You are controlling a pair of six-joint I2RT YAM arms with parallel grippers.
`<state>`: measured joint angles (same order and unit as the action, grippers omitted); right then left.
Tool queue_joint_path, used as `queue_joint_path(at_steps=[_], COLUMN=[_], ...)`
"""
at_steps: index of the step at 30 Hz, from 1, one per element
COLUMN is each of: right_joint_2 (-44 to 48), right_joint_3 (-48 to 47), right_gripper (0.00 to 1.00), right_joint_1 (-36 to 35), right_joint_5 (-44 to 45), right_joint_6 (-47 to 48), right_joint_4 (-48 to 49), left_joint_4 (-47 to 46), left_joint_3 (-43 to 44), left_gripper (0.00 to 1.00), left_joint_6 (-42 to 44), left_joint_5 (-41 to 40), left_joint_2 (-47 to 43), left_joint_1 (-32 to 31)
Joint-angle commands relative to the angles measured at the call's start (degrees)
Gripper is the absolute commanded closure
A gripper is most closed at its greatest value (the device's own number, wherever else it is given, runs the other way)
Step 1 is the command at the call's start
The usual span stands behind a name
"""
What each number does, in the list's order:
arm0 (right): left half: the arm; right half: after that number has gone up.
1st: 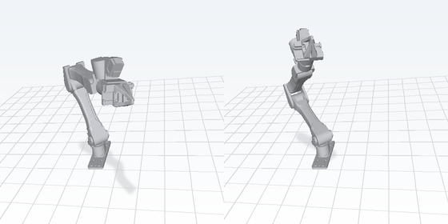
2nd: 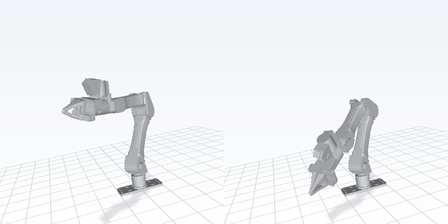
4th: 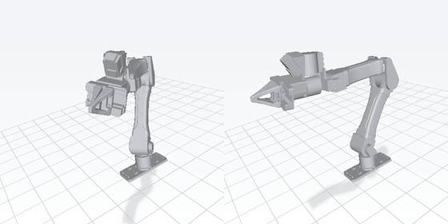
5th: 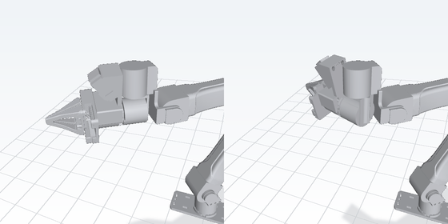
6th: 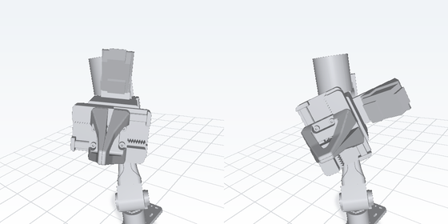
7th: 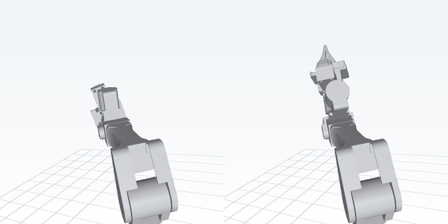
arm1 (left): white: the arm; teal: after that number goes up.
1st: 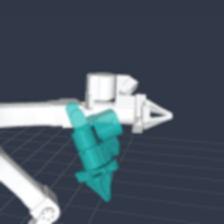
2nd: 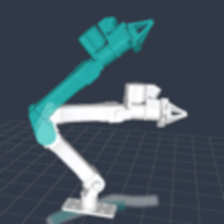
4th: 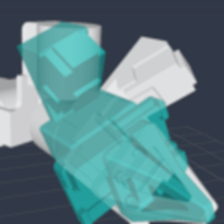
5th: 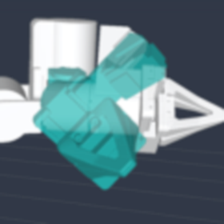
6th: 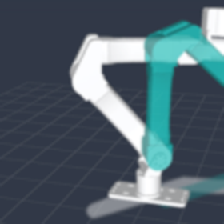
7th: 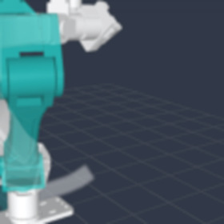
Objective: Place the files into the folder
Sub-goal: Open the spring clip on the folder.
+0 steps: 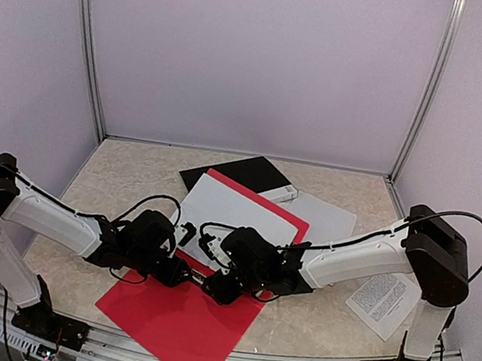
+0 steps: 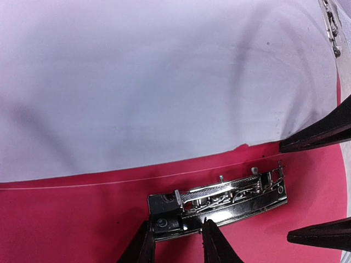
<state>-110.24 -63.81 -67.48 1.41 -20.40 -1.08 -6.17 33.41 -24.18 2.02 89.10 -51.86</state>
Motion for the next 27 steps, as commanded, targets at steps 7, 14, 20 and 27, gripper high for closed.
queue_joint_path(at_steps=[7,14,20,27], right_joint_2=[-1.7,-3.4,-4.6,-6.0], right_joint_3=[-0.3,-0.5,-0.8,0.4], right_gripper=[0.50,0.57,0.60,0.71], right_joint_1=[-0.2,-0.2,-0.2,-0.3], right_joint_5=[0.7,-1.0,-1.3,-0.4], right_joint_6=[3.1,3.4,3.3,3.2], right_joint_4=[-2.1,-0.6,0.5,0.9], left_joint_4=[3.6,4.1,4.1,4.5], left_joint_3=[-0.4,0.1,0.1,0.5], left_gripper=[0.72,0.73,0.73,0.73], left_joint_6=[0.2,0.4,0.5,0.6], left_joint_5=[-0.2,-0.2,-0.1,0.0], left_joint_2=[0.9,1.2,1.4,0.8], left_joint_1=[-0.6,-0.6,-0.6,-0.6])
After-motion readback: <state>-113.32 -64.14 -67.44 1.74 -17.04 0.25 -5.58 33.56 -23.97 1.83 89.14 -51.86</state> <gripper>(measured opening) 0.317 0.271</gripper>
